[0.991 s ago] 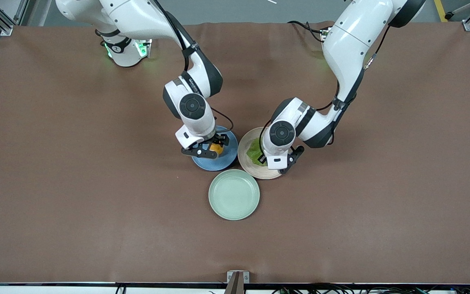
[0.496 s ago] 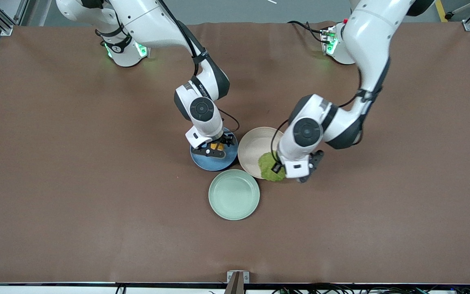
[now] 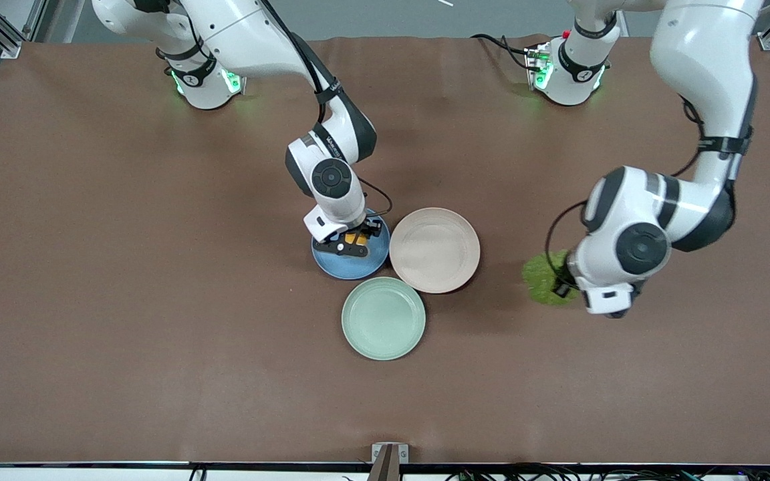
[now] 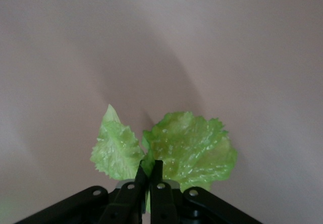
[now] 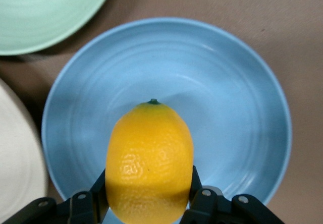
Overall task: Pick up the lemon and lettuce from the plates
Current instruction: 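Lift the lettuce with the left gripper and carry it off the plate, then carry the lemon away with the right gripper while the left gripper releases lettuce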
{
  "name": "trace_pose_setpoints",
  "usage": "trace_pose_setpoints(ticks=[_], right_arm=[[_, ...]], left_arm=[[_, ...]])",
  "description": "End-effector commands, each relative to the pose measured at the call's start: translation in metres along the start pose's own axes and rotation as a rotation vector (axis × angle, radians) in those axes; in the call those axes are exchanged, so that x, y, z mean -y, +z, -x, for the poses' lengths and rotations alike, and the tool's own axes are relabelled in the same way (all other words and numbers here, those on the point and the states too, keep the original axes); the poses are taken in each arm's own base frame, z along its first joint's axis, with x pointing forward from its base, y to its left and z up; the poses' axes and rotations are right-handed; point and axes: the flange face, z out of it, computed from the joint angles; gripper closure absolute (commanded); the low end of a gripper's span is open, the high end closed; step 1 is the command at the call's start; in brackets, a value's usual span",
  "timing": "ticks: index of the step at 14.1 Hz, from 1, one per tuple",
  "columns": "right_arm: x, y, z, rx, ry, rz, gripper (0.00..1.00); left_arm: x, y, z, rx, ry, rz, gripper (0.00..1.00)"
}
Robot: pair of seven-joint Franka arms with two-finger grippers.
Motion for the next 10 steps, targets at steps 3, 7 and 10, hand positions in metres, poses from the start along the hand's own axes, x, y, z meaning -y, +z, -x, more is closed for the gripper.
trace_pose_setpoints(ticks=[3,7,10], right_arm=[[-0.087,-0.169,-0.038,0.115,-0.02,-0.016,0.8],[-0.251,-0.222,-0.11,0.145,-0.155,0.031,0.8],[-0.369,-0.204,-0.16,0.124,-0.264,0.02,0.8]], left_arm=[[0.013,0.053,-0.026,0.006,0.0,0.008,0.98],[0.016,0.081,-0.044,0.004,-0.003,0.036,0.46],[0.026,0.044,-0.06,-0.043,-0.01,0.066,0.0]])
